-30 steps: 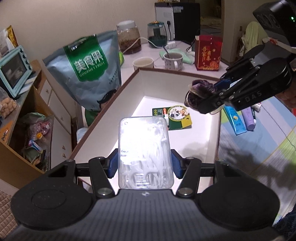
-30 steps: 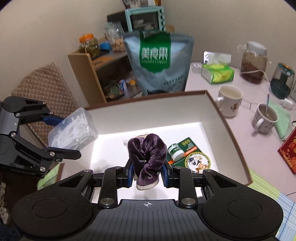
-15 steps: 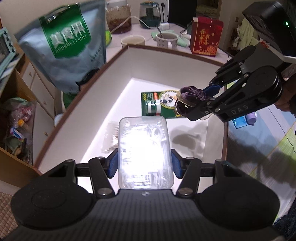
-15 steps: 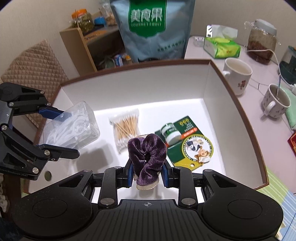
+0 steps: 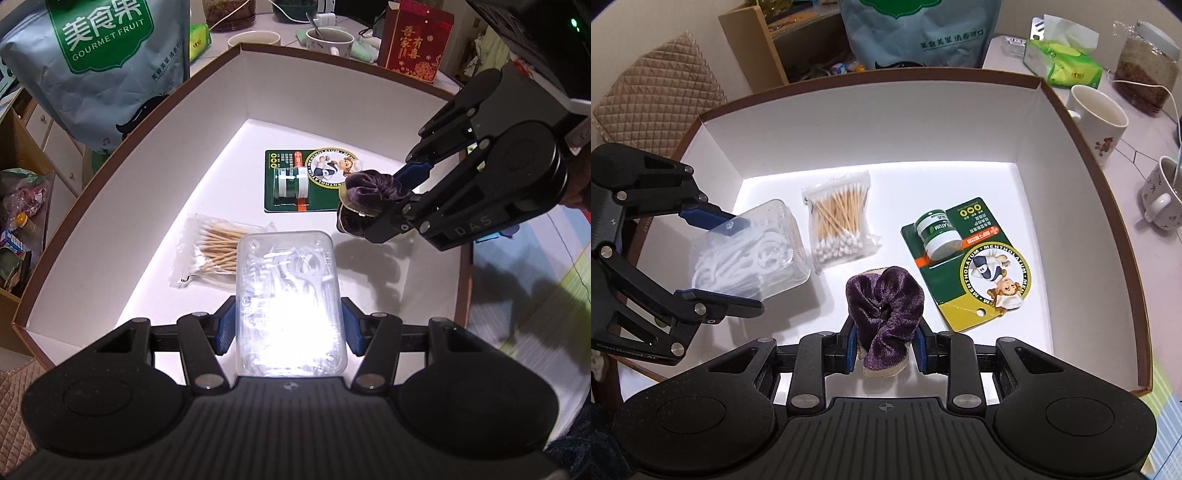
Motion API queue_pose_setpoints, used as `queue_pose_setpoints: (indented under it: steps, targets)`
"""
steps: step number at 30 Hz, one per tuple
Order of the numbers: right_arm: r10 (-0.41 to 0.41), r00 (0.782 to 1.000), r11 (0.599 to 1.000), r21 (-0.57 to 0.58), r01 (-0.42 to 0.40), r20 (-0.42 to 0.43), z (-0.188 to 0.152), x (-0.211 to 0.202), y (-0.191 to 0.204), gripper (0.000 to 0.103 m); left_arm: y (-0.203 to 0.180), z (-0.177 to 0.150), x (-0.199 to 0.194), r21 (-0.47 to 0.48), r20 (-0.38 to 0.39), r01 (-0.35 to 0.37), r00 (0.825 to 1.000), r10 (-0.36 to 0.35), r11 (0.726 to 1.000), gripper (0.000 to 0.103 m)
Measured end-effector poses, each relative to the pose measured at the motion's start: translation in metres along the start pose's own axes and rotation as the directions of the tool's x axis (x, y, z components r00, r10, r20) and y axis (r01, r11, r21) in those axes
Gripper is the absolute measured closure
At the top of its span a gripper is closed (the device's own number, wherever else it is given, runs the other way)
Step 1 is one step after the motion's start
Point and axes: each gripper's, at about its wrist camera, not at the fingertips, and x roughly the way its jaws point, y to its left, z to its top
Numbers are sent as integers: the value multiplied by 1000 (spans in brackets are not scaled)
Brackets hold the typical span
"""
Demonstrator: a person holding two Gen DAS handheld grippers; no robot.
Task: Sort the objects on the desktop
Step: 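Lower the floss box and scrunchie into the box and open both grippers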
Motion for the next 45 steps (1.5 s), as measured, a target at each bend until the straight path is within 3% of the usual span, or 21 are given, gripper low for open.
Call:
queue_pose_setpoints:
  steps: [11, 13, 14, 20, 45]
  targets:
    - [8, 999, 1000, 17, -7, -42, 5, 11, -2, 73, -4, 8, 12, -1, -28, -7, 1000, 7, 1000, 50]
    - [-4, 999, 1000, 15, 4, -47, 5, 10, -1, 44, -3, 8, 14, -9, -34, -17, 999, 16, 1000, 49]
    - [-15, 999, 1000, 7, 15, -42, 5, 9, -1, 24, -3, 8, 15, -11, -39, -21, 999, 20, 1000, 47]
    - [-41, 999, 999, 1, 41, -29, 3, 1, -2, 24, -1, 6, 12, -21, -38, -19, 999, 18, 1000, 41]
    - [-54, 998, 998, 23, 54, 34, -7, -29, 10, 24, -7, 0, -15, -19, 0, -77, 997, 77, 997, 35]
